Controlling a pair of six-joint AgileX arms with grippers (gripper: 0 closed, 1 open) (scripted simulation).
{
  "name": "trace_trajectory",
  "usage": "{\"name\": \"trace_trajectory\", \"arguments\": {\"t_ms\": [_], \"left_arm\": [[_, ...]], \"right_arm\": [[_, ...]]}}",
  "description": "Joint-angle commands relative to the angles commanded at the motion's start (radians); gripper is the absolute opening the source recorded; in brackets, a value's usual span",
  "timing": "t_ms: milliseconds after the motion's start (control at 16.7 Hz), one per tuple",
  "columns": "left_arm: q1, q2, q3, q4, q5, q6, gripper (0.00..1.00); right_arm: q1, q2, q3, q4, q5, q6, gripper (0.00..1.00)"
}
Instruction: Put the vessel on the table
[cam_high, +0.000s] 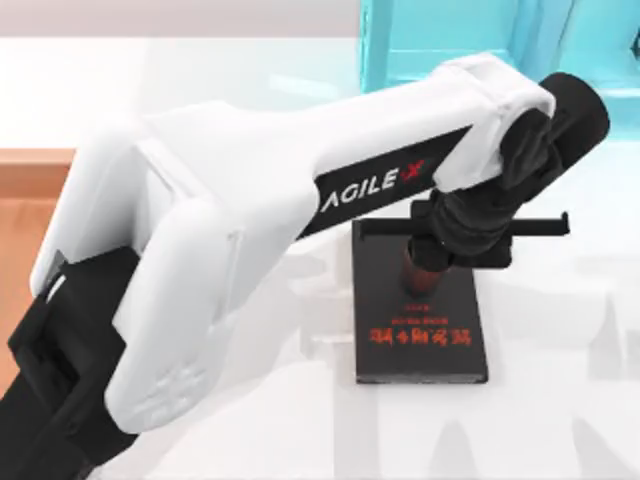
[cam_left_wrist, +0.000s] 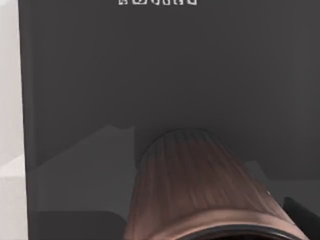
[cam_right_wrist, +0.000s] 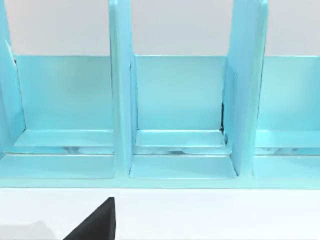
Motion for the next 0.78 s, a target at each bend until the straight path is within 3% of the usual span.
{"name": "trace_trajectory", "arguments": {"t_ms": [420,780], "left_arm": [[-0.004,-0.001,0.018,-0.017,-0.001,0.000,0.00],[-0.004,0.013,0.200,-0.184,-0.001,-0.001,0.00]], "right_arm": [[0.000,0.000,0.000,0.000,0.000,0.000,1.00],[0.000,0.000,0.000,0.000,0.000,0.000,1.00]]}}
